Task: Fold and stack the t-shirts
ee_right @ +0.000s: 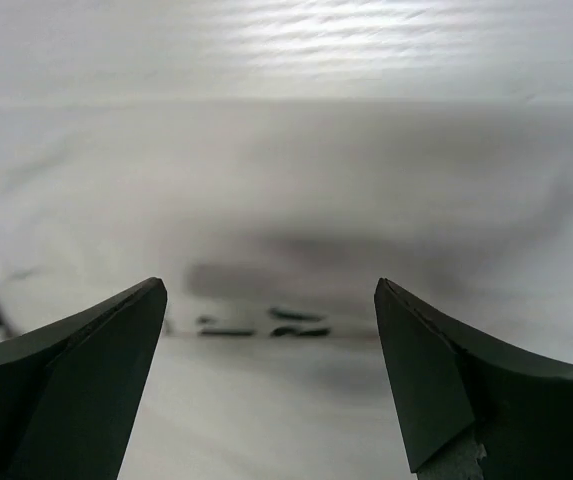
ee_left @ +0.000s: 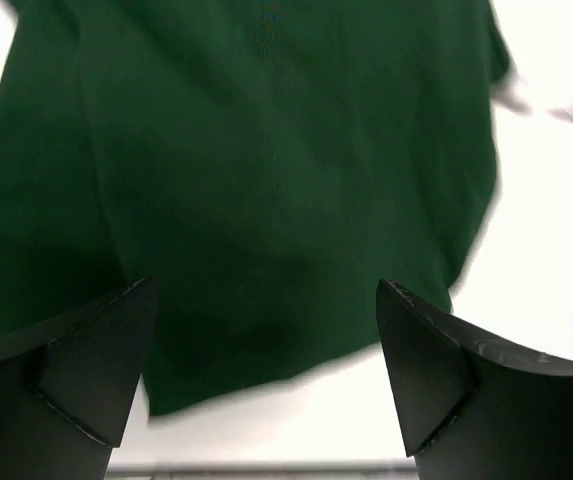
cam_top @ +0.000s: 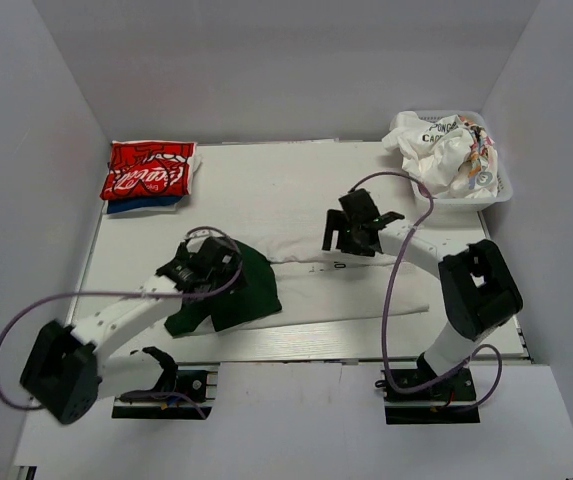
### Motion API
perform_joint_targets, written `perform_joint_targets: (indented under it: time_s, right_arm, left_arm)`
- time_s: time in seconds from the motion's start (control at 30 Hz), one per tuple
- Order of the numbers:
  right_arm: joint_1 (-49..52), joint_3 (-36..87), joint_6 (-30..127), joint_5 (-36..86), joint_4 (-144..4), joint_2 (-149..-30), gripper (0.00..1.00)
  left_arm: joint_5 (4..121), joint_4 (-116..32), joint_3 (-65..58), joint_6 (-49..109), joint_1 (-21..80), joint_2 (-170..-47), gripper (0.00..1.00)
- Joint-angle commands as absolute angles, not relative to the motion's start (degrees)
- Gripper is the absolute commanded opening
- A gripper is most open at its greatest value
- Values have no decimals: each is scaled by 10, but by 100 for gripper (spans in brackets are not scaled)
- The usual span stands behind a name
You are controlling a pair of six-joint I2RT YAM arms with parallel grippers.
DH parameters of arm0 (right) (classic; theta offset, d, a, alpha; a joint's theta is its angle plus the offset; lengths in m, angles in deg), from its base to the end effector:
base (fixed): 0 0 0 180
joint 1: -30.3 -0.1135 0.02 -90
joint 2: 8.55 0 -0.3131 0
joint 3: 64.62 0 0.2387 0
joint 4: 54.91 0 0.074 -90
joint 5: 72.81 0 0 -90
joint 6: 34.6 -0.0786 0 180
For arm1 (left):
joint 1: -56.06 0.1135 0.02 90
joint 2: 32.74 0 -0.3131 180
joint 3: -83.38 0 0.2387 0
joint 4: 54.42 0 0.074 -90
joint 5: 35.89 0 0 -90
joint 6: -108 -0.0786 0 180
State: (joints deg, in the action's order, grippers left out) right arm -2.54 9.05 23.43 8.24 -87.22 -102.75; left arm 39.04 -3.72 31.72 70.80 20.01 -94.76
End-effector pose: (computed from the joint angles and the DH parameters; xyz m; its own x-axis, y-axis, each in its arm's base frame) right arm 0.3075 0.1839 0.2212 -0.8099 0.0998 -0.5781 -0.0329 0.9761 0.2146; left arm 0.1579 -0.0897 0.2159 -0.7994 -0.3695 -0.4738 -0.2815 0.9270 -0.2479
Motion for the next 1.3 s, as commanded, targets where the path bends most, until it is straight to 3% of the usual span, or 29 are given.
perform_joint_targets:
  time_s: [0.0,0.27,0.47,0.63,0.67,0.77,0.9,1.27]
  right_arm:
    - [24,92,267,85,-836,-1066,90]
    - [74,68,265,140,-816,-1139,90]
    - [42,-73,188,134,-799,-1003,90]
    - [-54,-180,150,147,-784,-885,90]
    - [-84,-185,132,149,-785,-882,90]
    - [-153,-193,135,196,-765,-881,90]
    - [-239,-175,174,227,-772,-891,90]
    - [-296,-126,212,222,-791,-926,90]
  left_arm:
    - [347,-114,268,668,224,-1067,100]
    - [446,-190,168,633,311,-1334,100]
    - [499,-177,-39,570,334,-1509,100]
    - [597,-106,-430,518,340,-1773,100]
    - [637,-96,-550,508,340,-1815,100]
    - [730,-95,-749,522,329,-1970,100]
    - [800,-271,-669,623,329,-1996,100]
    - [679,-201,-694,615,341,-1988,100]
